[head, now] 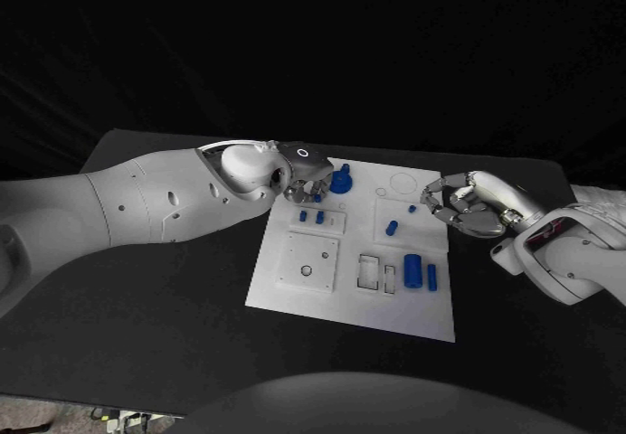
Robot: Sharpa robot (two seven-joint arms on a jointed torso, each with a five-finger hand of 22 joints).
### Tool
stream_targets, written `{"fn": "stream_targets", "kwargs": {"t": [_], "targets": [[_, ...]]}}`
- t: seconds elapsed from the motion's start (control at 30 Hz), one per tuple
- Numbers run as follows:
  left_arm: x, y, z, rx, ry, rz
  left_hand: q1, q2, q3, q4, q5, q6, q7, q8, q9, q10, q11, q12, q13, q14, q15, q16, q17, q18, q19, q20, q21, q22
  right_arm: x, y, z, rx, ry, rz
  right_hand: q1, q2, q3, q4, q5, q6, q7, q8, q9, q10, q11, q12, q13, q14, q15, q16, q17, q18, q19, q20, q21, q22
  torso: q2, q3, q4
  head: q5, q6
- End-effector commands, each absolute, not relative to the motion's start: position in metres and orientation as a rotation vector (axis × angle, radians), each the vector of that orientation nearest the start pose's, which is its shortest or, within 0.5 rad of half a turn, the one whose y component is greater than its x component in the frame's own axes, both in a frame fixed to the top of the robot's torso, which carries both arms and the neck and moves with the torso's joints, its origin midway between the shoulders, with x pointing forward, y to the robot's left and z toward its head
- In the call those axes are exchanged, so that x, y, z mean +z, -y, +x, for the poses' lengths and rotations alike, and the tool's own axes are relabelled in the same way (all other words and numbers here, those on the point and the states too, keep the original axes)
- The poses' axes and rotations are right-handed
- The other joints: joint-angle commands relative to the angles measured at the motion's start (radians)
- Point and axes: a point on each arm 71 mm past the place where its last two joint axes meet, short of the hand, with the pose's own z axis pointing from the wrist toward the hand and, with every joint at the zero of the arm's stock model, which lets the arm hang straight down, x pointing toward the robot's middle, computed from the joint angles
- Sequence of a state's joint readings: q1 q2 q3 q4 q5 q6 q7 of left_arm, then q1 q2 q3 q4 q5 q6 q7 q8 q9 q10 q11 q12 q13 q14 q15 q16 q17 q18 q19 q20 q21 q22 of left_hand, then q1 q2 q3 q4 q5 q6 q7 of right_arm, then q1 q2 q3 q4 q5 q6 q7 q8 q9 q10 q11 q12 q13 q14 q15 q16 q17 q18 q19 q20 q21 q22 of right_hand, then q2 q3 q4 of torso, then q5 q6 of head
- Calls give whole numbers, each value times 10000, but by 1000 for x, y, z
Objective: Assemble the parts on the task board
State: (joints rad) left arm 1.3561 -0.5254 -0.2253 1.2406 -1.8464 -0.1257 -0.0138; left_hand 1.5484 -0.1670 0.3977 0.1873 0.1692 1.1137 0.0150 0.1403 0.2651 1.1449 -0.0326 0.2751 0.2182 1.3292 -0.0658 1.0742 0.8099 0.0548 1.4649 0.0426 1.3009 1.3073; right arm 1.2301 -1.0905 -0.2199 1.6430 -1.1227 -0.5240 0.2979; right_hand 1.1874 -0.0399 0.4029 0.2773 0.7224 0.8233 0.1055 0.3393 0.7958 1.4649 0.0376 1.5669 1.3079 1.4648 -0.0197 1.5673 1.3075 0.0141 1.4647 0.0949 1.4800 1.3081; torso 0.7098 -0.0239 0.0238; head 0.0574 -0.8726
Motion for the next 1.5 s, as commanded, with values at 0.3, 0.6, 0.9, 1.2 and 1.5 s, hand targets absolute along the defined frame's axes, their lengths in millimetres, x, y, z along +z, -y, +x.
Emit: {"fn": "stream_targets", "kwargs": {"t": [0.3, 0.6, 0.9, 1.2, 1.5], "targets": [[-196, -114, 527, -3474, -16701, 8436, -358, -242, -124, 128, -623, -1402, -452, -569, -267, -715, -8, -426, -91, -367, 71, -333, -503, 78, -175, 136, -381, 1791, -203, 277, 429, 9100, -15663, -3, 105, 31, 4, -80, 38, 78, -20, -53, 13, 1059, -46, 39, 2629, 1060, -18, 35, 2633, 152, 267, -41, -42, 2239, -1, 1, 4, -9, 0], [-194, -119, 528, -3313, -16472, 8221, -368, -441, -236, 436, -823, -2789, -1103, -741, -629, -1443, 253, -761, -228, -449, 126, -382, -721, 95, -209, 184, -528, 1773, -203, 278, 429, 9068, -15643, -10, 124, 16, 3, -98, 36, 71, -21, -59, 13, 1059, -49, 39, 2629, 1060, -20, 35, 2633, 152, 266, -42, -45, 2238, -2, 1, 3, -1, 0], [-183, -138, 528, -2585, -15348, 7305, -338, -638, -539, 613, -1175, -2823, -1133, -579, -746, -2458, 318, -1058, -410, -548, 187, -531, -1031, 119, -252, 218, -710, 1739, -202, 281, 429, 8967, -15444, 7, 222, -62, -47, -183, -220, 30, -15, -98, 15, 1059, -49, 39, 2629, 1060, -27, 35, 2633, 157, 254, -49, -65, 2231, 10, -24, -1, -102, 0], [-149, -187, 526, -1611, -14019, 6213, -461, -818, -1224, 1039, -1209, -2554, -1293, -392, -809, -4275, 120, -1589, -879, -756, 245, -791, -1385, 171, -422, 233, -1103, 1653, -181, 292, 432, 8277, -14655, -6, 717, -361, -518, -60, -3918, -239, 87, -1130, -1118, -3577, -25, -5005, -1356, 984, -108, -128, 2504, 401, -329, -106, -1086, 1806, -38, -67, 26, -254, 0], [-113, -225, 513, -3431, -10994, 4351, -422, -1145, -2097, 1115, -1133, -4341, -1747, -860, -1413, -6136, -2, -1934, -1311, -350, 140, -410, -927, 111, -201, 176, -735, 1756, -131, 289, 452, 6806, -13883, -1674, 1871, -862, -305, -531, -4087, -255, 66, -1955, -2366, -5690, 126, -10416, -5362, 560, 77, -1070, 1768, 660, -966, -69, -2416, 1276, -139, -104, 74, -507, 0]]}}
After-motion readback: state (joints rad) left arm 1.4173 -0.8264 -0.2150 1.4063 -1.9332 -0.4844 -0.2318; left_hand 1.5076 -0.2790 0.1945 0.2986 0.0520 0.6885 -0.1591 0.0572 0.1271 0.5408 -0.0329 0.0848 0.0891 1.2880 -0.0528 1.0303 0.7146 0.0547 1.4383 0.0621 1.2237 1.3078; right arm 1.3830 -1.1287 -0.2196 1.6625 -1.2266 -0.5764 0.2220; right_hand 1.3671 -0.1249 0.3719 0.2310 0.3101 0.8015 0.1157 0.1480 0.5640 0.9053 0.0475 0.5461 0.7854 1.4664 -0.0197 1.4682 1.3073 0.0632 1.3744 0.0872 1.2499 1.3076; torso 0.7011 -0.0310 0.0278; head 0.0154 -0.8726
